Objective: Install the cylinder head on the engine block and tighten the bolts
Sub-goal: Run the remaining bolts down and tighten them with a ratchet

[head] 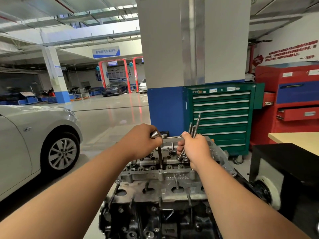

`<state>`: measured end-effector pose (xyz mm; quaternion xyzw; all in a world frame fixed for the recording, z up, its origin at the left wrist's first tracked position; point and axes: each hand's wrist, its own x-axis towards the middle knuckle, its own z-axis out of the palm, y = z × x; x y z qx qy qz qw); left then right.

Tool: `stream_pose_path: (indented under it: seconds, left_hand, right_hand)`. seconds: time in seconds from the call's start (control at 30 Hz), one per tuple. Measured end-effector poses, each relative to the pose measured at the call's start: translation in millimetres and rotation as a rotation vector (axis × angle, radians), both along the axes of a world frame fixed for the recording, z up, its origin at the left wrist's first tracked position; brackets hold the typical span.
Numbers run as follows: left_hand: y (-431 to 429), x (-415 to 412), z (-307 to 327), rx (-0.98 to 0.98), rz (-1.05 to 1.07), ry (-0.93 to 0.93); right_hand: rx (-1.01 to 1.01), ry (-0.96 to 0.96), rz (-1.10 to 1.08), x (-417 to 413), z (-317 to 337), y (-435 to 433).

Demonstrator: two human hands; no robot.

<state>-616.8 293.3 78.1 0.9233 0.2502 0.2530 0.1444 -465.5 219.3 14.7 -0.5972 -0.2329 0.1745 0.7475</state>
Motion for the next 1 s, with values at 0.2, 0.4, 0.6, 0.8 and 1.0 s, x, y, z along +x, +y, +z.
stream_pose_path:
  seconds: [0.2,0.4,0.6,0.8,1.0]
  left_hand:
    - [2.2,-0.7,2.9,-0.048,0.013,0.04]
    - [-3.8,5.6,-13.1,0.016,0.05,0.114]
    - [-2.0,11.7,-28.9,0.063,0.085,0.287]
    - [-10.4,25.4,-36.9,-0.101,0.052,0.11]
    - [-20.4,43.2,-46.7,-0.087,0.03,0.111]
  right_hand:
    - [0.003,0.007,0.002,-0.4,1.2,0.5]
    - [-0.01,-0.006,0.002,0.8,0.0,1.1]
    - [-0.011,-0.005,0.013,2.5,-1.9,1.9]
    - [0.042,0.096,0.037,5.4,-1.8,3.3]
    - [0.118,0.255,0.093,9.1,0.7,0.0]
